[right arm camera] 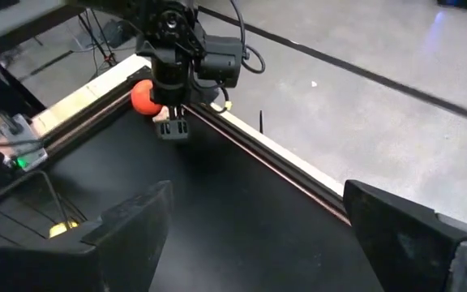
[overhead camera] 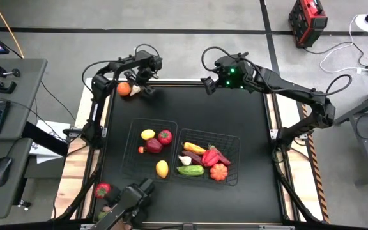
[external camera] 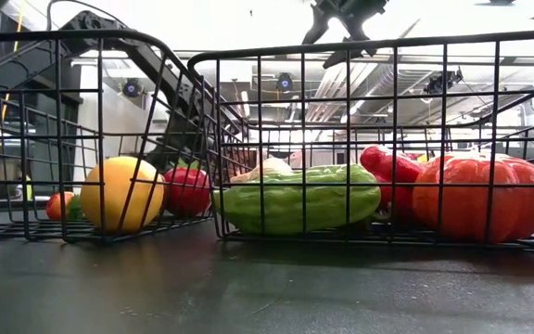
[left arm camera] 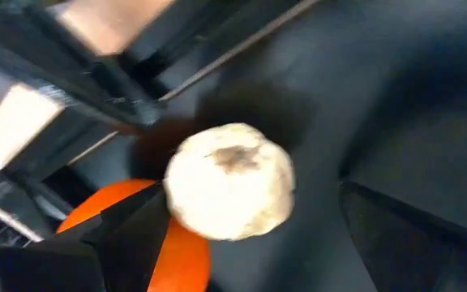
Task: Sort produce into baskets
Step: Put the white garlic into the right wire basket
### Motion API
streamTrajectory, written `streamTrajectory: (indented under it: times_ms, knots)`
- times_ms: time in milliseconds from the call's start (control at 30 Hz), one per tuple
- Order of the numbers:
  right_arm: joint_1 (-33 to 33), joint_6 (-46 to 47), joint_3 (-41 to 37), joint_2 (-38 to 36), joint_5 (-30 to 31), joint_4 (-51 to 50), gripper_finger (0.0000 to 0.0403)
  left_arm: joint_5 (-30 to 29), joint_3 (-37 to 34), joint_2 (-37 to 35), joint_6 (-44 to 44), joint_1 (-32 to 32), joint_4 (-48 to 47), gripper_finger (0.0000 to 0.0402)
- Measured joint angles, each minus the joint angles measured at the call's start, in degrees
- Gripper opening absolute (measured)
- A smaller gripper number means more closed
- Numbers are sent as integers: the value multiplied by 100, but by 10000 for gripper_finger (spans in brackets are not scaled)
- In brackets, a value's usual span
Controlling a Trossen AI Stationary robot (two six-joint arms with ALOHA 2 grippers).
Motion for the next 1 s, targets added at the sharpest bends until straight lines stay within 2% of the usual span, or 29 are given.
streamTrajectory:
  times_ms: [133,233,333,500,533,700,900,1000]
  knots:
    - [0,185,0,0,20,-1,353,59,0,78,236,-41,14,338]
    - [2,195,0,0,41,0,353,-90,0,78,367,-65,72,319]
    - [2,348,0,0,46,0,353,-95,0,78,383,-101,30,260]
    - [2,517,0,0,48,0,353,-110,2,66,573,-176,60,109]
    - [2,519,0,0,48,-2,353,-80,2,48,589,-187,64,95]
    - [63,868,0,0,53,0,353,249,2,-301,600,-197,75,95]
    - [307,1071,-4,-2,65,157,353,318,2,-1226,467,-280,170,95]
    - [423,983,6,-2,68,342,353,874,-10,-1847,191,-434,426,95]
